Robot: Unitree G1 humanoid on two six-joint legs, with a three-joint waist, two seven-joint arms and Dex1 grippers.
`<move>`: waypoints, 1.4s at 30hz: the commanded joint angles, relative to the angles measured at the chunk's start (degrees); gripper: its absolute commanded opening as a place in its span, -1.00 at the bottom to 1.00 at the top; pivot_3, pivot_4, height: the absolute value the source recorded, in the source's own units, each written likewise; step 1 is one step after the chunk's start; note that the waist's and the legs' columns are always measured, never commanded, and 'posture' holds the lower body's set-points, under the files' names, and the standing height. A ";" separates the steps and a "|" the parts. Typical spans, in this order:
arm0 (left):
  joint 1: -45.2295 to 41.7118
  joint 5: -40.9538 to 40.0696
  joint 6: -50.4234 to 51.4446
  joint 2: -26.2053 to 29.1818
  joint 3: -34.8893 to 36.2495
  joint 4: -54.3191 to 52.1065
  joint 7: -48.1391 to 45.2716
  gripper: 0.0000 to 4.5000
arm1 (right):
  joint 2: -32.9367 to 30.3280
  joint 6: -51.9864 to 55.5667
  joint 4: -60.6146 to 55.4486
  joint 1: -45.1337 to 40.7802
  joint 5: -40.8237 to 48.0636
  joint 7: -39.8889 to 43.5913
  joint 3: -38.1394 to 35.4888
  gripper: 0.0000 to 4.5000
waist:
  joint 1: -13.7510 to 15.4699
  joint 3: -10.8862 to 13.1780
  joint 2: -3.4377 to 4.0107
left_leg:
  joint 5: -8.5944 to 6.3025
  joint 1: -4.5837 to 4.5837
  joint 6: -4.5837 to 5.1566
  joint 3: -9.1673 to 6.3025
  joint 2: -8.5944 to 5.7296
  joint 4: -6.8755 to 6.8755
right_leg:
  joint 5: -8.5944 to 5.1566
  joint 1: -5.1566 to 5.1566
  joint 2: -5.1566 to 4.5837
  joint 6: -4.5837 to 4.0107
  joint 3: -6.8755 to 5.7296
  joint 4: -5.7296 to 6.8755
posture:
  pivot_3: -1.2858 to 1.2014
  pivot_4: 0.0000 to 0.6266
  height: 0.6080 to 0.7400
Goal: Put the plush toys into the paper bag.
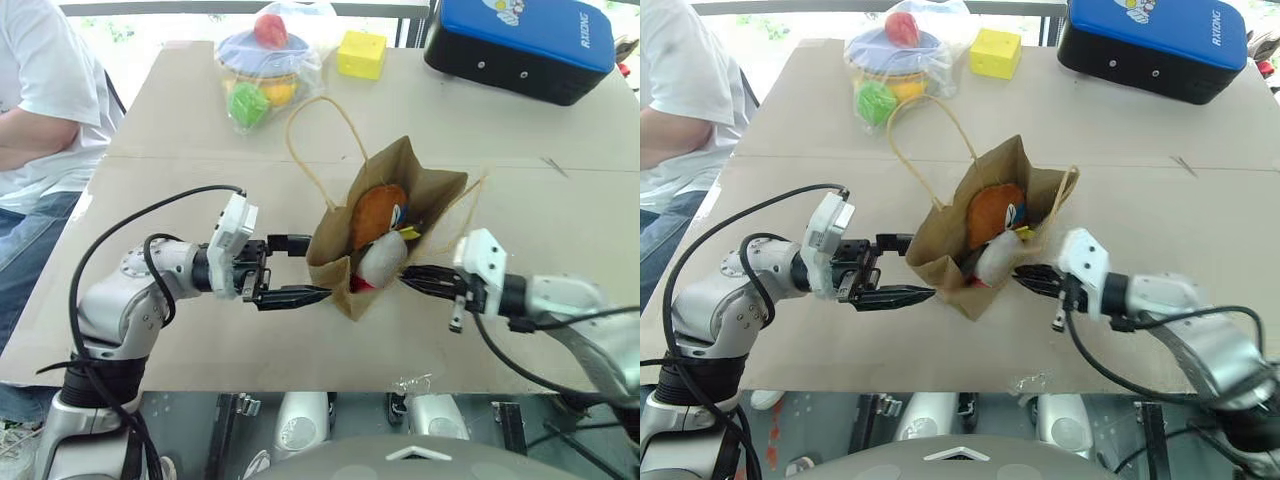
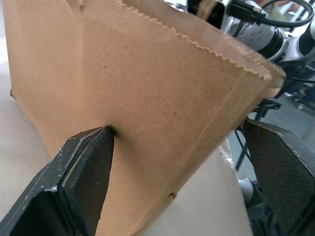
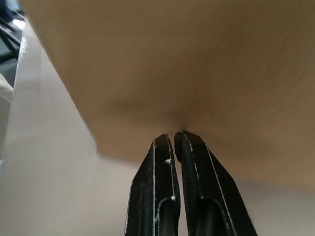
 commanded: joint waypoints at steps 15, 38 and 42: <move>8.01 -0.77 -0.62 -3.05 3.26 -12.50 15.89 1.00 | 14.16 -2.10 12.82 -12.78 -0.55 6.64 4.73 -0.97 | 0.15 -0.01 0.00 | 0.00 0.04 0.00 -0.04 0.02 0.01 | 0.01 0.04 -0.04 -0.01 -0.04 0.10 | 0.03 -0.52 1.00; -3.34 10.55 -12.35 -12.58 -2.29 1.16 23.13 -1.00 | 0.30 7.11 -7.13 6.19 8.23 3.87 -15.17 -0.62 | 0.65 -0.05 0.03 | -0.11 0.06 0.18 -0.14 -0.04 0.00 | 0.01 0.10 -0.05 -0.02 -0.11 0.14 | 0.03 -0.52 1.00; -15.92 12.30 -24.73 -8.02 -5.74 20.32 -1.13 -1.00 | -3.49 6.67 -12.51 16.46 8.24 1.50 -27.74 0.26 | 1.40 -0.05 0.04 | -0.07 0.03 0.12 -0.12 -0.35 0.06 | 0.02 0.16 -0.09 0.00 -0.13 0.04 | 0.03 -0.52 1.00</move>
